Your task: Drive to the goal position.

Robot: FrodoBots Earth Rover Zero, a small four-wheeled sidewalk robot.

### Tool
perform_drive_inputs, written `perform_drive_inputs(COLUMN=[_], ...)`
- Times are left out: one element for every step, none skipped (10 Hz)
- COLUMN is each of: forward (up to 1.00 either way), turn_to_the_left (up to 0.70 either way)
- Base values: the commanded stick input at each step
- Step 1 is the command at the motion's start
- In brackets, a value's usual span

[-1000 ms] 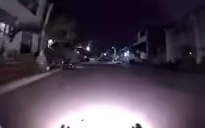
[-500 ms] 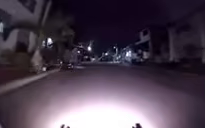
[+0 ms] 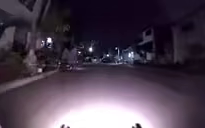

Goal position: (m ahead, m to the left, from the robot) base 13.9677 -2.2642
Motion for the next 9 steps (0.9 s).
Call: perform_drive_inputs(forward=[0.85,0.85,0.85,0.85,0.85,0.85,0.85,0.85,0.85], turn_to_the_left=[0.0,0.0,0.0,0.0,0.0,0.0,0.0,0.0,0.0])
